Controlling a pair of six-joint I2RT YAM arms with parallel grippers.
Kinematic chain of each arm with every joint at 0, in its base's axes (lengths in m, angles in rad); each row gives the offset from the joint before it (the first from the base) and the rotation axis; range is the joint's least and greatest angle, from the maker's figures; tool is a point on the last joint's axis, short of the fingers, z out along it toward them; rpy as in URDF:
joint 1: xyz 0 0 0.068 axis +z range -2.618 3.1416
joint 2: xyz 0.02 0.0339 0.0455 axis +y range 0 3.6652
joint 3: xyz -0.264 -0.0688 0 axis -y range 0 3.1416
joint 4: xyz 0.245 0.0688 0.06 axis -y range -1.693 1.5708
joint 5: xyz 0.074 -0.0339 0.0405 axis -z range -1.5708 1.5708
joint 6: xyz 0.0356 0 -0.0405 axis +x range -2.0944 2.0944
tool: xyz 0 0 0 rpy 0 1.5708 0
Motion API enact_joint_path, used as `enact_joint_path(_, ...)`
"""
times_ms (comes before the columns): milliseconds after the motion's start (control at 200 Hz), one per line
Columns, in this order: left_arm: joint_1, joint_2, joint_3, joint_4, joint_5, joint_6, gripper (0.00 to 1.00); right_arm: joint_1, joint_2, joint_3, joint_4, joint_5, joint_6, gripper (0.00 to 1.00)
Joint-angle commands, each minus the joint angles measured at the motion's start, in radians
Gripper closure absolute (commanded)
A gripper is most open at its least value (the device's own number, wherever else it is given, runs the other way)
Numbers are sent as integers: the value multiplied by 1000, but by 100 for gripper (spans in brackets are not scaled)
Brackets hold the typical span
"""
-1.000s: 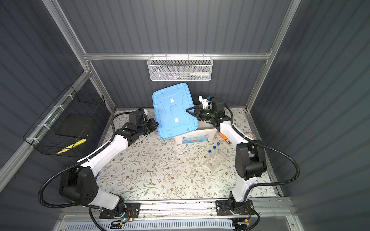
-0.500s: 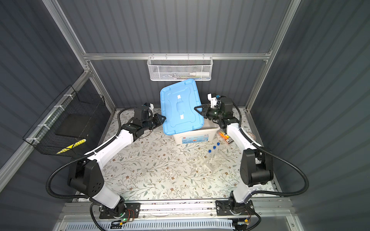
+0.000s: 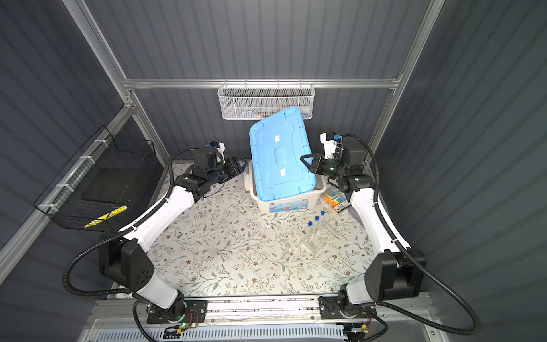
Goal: Organize the chemistry lab equipment
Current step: 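Raise the lid upright over the bin while the right gripper grasps its far edge, then lower the blue lid onto the bin with both grippers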
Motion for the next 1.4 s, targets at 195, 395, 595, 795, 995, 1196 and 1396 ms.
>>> enact_joint_path(195,15,87,231,-90,112,-6,30,15,-151,49,-68,262,-359,96)
enact_joint_path(395,68,108,273,-20,256,-115,24,112,-202,40,-48,443,-606,95)
enact_joint_path(595,107,106,296,26,317,-176,19,235,-213,13,-20,578,-823,95)
enact_joint_path(795,176,72,268,125,375,-274,13,341,-227,-36,21,721,-1011,95)
enact_joint_path(995,185,100,272,217,455,-396,11,426,-209,-107,96,867,-1210,95)
enact_joint_path(1196,184,88,192,316,470,-496,11,472,-219,-179,172,914,-1320,94)
enact_joint_path(1396,178,58,85,373,509,-580,15,516,-205,-243,258,977,-1386,95)
